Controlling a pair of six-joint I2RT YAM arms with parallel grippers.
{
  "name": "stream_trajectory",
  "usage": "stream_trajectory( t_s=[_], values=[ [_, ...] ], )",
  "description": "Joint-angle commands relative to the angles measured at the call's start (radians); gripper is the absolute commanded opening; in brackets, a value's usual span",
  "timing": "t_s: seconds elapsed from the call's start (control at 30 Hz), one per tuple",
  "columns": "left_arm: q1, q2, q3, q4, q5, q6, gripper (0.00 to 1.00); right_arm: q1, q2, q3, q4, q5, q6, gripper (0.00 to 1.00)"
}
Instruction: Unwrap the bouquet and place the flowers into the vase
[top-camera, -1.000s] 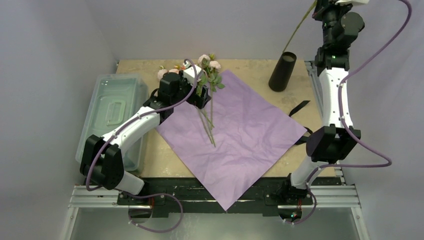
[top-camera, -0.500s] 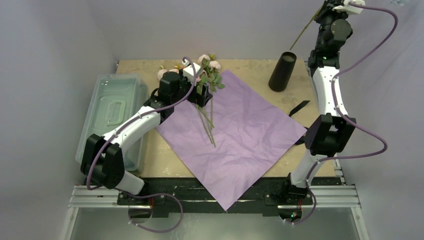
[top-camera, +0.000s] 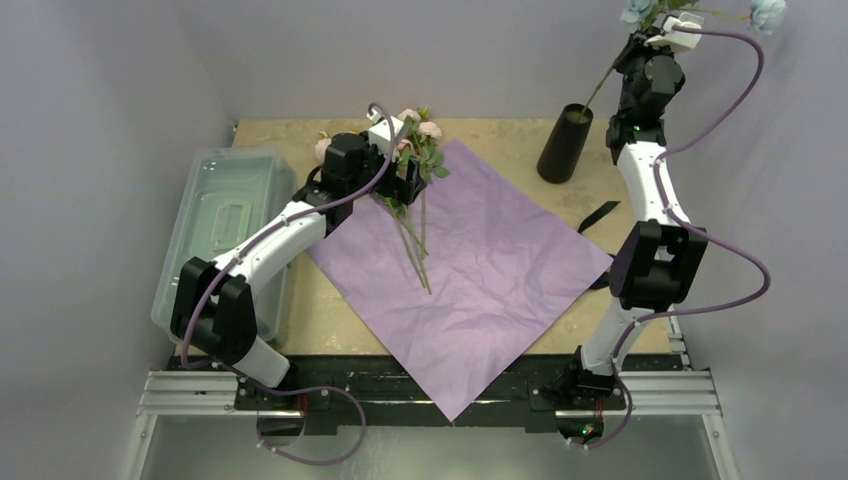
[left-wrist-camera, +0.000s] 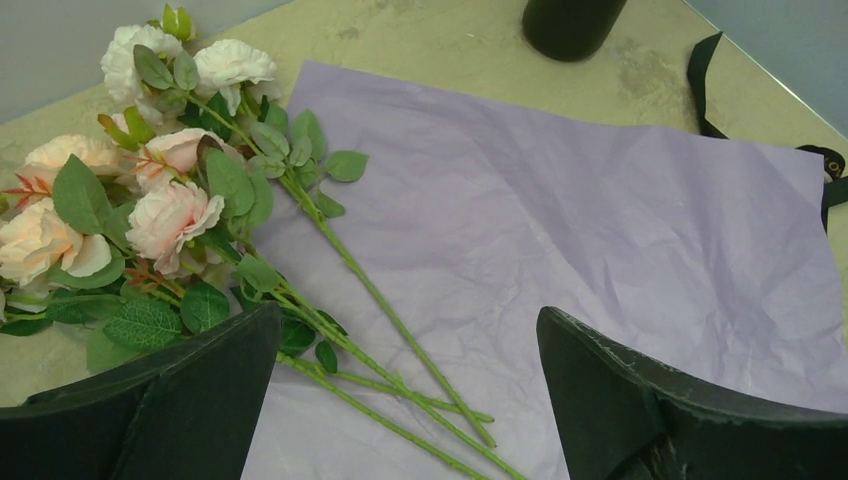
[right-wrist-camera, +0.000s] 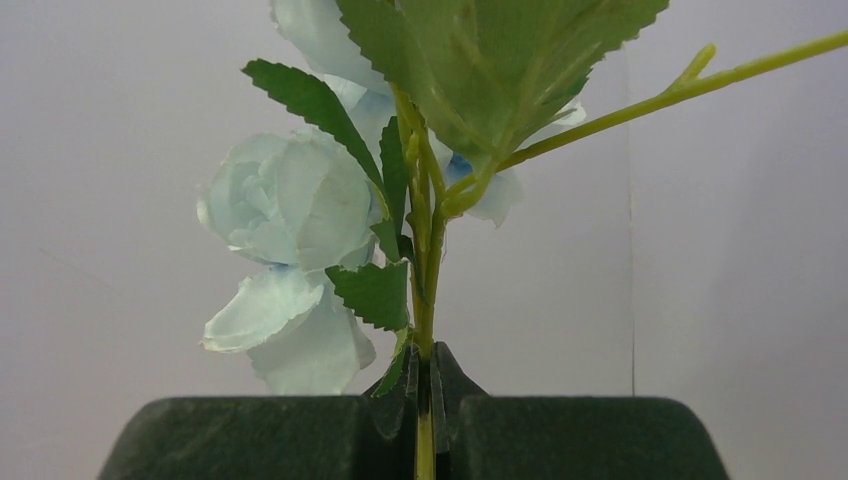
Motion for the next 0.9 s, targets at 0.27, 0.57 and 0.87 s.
stream_trajectory(
  t_s=[0.27, 0.57, 0.87],
  values=[
    [0.046, 0.023, 0.057, -0.013, -0.023, -0.077, 1.00, 0.002, 0.049, -0.011, -0.108, -0.043, 0.092, 0.14],
    [0.066, 0.041, 0.068, -0.064, -0.043, -0.117, 1.00, 0.002, 0.061, -0.008, -0.203, -0.065, 0.125, 0.55],
    [0.114, 0.071, 0.096, -0.097, 0.001, -0.223, 1.00, 0.002, -0.050, -0.081, -0.265, -0.126, 0.155, 0.77]
  ],
)
